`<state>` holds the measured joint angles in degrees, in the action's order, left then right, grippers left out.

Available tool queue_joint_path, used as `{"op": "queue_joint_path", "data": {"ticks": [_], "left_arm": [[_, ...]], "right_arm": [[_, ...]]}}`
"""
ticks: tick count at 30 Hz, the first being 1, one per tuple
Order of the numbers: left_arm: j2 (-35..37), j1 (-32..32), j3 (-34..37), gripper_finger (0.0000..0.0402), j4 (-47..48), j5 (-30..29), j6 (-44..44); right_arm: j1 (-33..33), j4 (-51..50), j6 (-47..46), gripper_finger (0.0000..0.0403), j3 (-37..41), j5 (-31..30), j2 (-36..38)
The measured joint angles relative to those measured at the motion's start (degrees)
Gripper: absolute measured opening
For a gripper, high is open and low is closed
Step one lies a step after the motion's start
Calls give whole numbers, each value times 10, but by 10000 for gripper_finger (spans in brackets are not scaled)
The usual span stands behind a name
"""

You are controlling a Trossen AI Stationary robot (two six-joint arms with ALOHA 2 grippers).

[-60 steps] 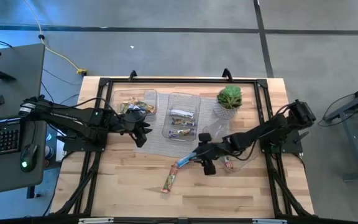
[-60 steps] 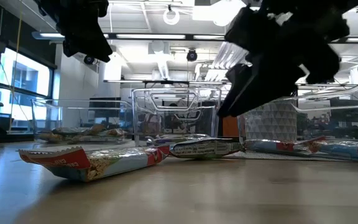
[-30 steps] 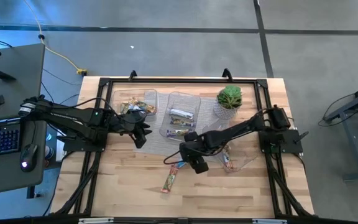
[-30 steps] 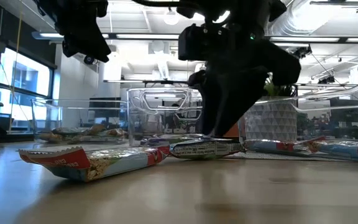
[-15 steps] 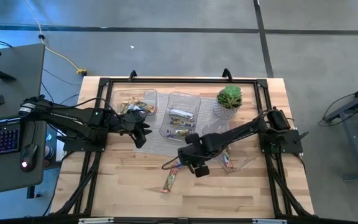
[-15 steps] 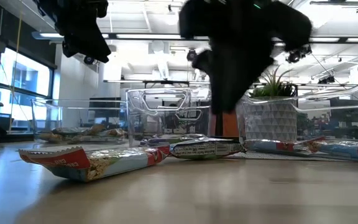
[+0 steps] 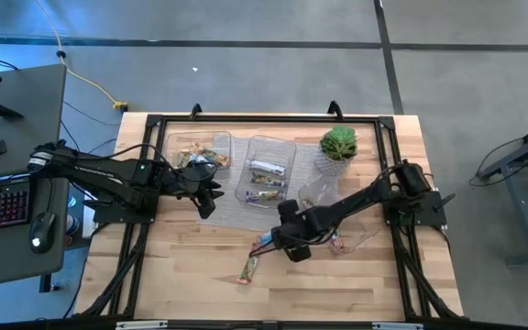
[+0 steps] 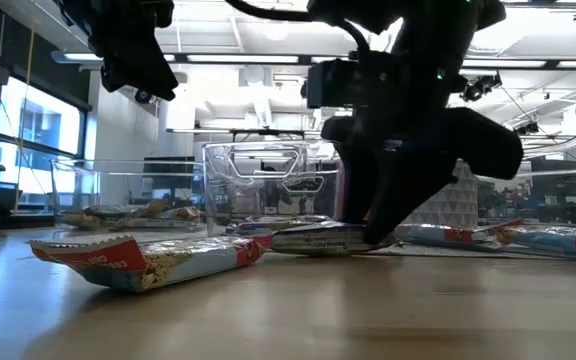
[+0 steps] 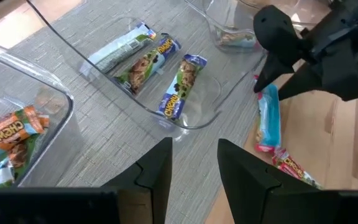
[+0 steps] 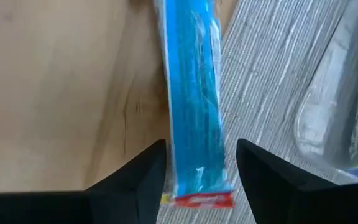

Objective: Pick and place Granola Bars by type
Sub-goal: Put the red granola bar into the right transparent bin

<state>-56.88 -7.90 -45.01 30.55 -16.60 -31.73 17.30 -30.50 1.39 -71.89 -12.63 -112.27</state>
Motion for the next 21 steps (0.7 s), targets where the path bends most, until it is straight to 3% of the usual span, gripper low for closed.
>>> {"op": "queue_joint_path", "data": {"ticks": [6, 10, 21], "left_arm": [[0, 0, 0, 124, 0, 7, 0], [0, 0, 0, 124, 0, 7, 0], [0, 0, 0, 124, 0, 7, 0]], "right_arm": [[-3, 0, 19, 177, 5, -51, -2], [-3, 0, 17, 168, 5, -30, -2], [8, -5, 9, 60, 3, -9, 0]]}}
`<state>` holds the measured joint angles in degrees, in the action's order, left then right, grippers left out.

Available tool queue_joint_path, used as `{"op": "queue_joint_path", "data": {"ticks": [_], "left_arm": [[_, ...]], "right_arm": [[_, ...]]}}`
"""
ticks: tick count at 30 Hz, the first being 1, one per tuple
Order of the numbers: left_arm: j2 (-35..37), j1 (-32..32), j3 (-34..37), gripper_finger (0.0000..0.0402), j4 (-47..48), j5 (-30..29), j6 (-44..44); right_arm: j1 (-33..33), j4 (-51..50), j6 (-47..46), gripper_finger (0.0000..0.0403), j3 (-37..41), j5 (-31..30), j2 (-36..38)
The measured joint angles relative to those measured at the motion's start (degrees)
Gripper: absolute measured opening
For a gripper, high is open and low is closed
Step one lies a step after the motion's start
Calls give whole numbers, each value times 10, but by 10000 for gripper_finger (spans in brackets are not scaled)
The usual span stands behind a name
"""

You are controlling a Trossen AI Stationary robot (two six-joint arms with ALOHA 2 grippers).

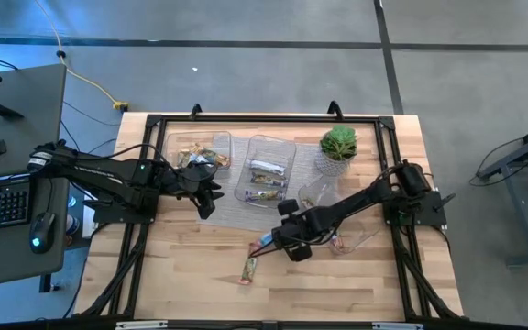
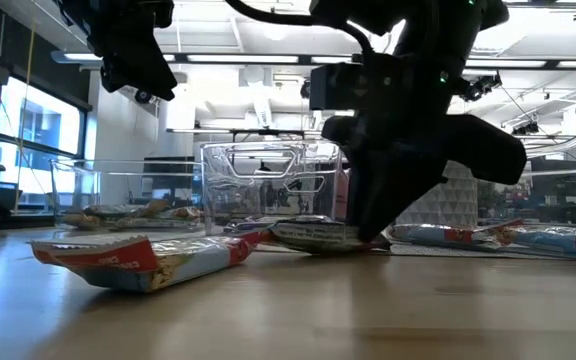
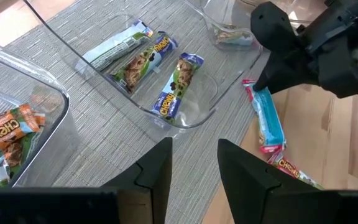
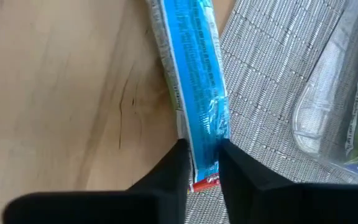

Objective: Pick and place Granola Bars by type
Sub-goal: Put the red granola bar into the right transparent bin

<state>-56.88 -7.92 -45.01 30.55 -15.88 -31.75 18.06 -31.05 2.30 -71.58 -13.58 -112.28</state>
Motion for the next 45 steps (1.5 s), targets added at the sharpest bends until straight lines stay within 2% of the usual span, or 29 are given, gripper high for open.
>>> {"op": "queue_joint_path", "data": {"ticks": [4, 7, 14, 18, 26, 31, 34, 38, 42, 45], "left_arm": [[0, 0, 0, 124, 0, 0, 0], [0, 0, 0, 124, 0, 0, 0], [0, 0, 0, 124, 0, 0, 0], [0, 0, 0, 124, 0, 0, 0], [0, 0, 0, 124, -1, -2, 0], [0, 0, 0, 124, -1, -2, 0], [0, 0, 0, 124, -1, -1, 0], [0, 0, 0, 124, -1, -2, 0], [0, 0, 0, 124, -4, -2, 0], [0, 0, 0, 124, -4, 7, -1]], "right_arm": [[1, -1, -31, 29, 0, 7, 4], [5, -11, -38, 8, 0, 34, 15], [27, -49, -78, 1, 2, 38, 70], [43, -111, -129, 1, 2, -2, 125], [74, -261, -238, 0, 1, -120, 250], [80, -332, -287, 0, 1, -167, 285], [76, -282, -289, 1, 1, -157, 286], [70, -167, -224, 15, 1, -111, 266], [65, -124, -183, 56, 1, -73, 232], [63, -123, -222, 97, 1, -65, 200]]}}
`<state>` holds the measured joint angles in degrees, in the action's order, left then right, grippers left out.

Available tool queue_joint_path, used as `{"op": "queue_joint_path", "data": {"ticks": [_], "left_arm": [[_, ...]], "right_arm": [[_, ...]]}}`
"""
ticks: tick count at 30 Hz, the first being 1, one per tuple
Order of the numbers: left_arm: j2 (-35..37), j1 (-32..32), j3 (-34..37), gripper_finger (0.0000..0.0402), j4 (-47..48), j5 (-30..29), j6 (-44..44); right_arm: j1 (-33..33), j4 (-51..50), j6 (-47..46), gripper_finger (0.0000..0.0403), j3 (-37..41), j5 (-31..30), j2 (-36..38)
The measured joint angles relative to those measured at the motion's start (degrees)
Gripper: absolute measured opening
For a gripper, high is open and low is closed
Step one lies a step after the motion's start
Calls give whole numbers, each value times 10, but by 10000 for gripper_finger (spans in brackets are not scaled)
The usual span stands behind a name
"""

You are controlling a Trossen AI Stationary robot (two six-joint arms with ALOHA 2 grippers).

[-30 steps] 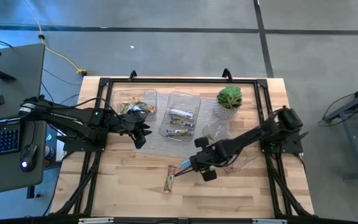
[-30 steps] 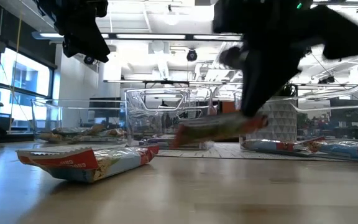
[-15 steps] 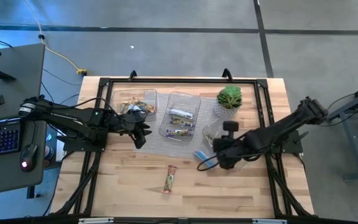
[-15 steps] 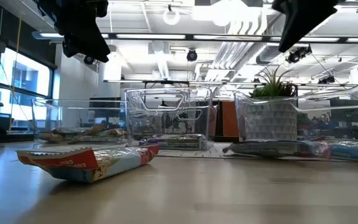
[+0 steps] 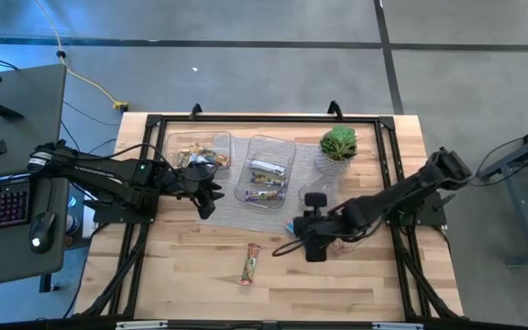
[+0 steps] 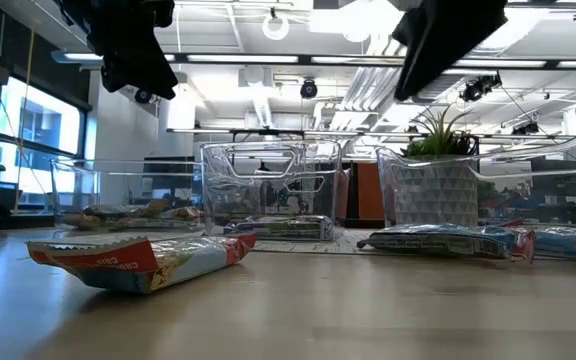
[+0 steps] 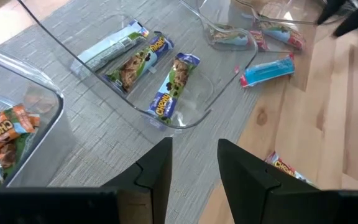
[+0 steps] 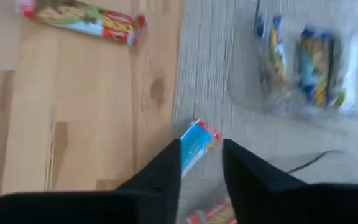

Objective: Pick and place Granola Bars by type
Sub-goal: Put the red granola bar into the right transparent bin

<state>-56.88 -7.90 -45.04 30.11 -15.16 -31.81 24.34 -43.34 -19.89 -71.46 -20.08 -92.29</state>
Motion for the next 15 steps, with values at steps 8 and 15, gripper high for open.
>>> {"op": "queue_joint_path", "data": {"ticks": [8, 15], "left_arm": [[0, 0, 0, 124, 0, 10, 0], [0, 0, 0, 124, 0, 11, 1]], "right_arm": [[-3, 18, -124, 180, 0, 98, -114], [-26, -6, -144, 183, -1, 113, -167]]}}
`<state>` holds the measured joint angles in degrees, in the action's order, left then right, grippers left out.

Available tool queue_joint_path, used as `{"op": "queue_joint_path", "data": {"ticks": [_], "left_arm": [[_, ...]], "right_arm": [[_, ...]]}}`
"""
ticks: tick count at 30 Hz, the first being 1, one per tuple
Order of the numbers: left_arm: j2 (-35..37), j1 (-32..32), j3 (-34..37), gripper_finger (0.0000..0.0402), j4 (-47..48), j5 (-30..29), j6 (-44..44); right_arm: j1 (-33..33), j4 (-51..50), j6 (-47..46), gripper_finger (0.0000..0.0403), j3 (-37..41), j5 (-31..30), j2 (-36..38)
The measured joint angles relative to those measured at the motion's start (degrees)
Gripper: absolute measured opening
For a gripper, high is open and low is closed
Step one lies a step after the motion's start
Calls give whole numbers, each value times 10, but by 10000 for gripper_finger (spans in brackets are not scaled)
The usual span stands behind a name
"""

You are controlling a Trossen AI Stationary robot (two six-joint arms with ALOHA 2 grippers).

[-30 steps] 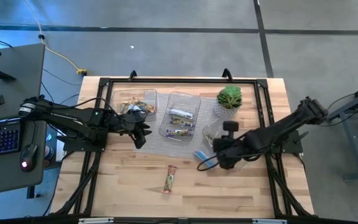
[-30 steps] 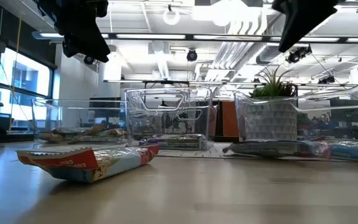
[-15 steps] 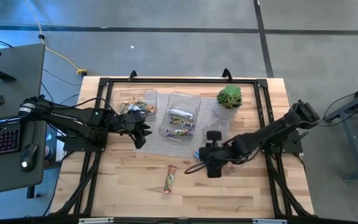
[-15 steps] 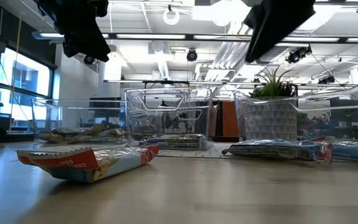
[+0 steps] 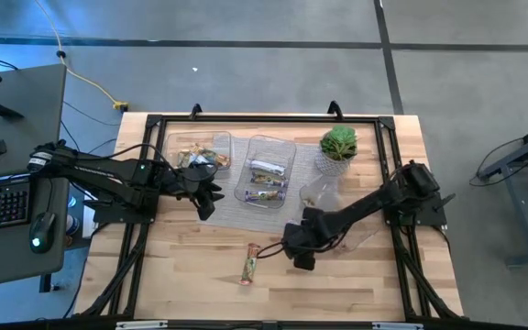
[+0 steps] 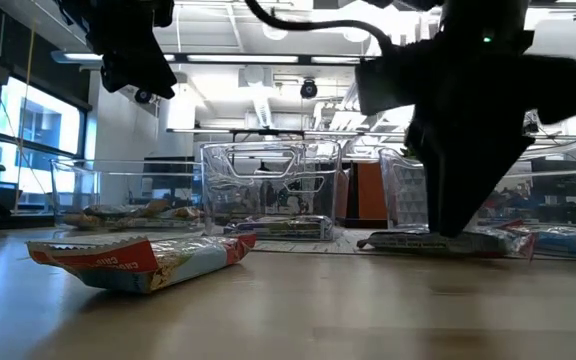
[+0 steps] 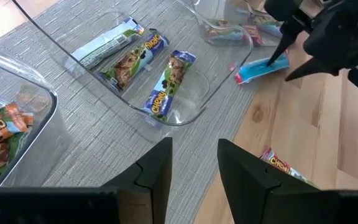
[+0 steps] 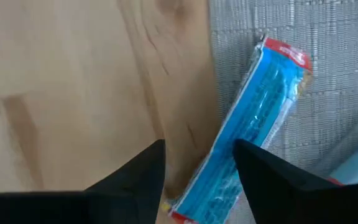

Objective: Pick and place Granola Bars by type
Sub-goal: Put the red granola bar into the right transparent bin

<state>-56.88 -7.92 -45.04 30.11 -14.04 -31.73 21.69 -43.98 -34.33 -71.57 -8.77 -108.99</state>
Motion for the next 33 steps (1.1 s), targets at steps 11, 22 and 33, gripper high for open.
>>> {"op": "queue_joint_path", "data": {"ticks": [11, 22, 33], "left_arm": [[0, 0, 0, 124, 0, 0, 0], [0, 0, 0, 124, 0, 1, 2], [0, 0, 0, 124, 1, 1, 14]], "right_arm": [[-11, -26, 13, 154, 0, -17, 16], [-37, -40, 19, 193, 1, -48, 16], [-61, 2, 49, 205, 1, 0, 7]]}}
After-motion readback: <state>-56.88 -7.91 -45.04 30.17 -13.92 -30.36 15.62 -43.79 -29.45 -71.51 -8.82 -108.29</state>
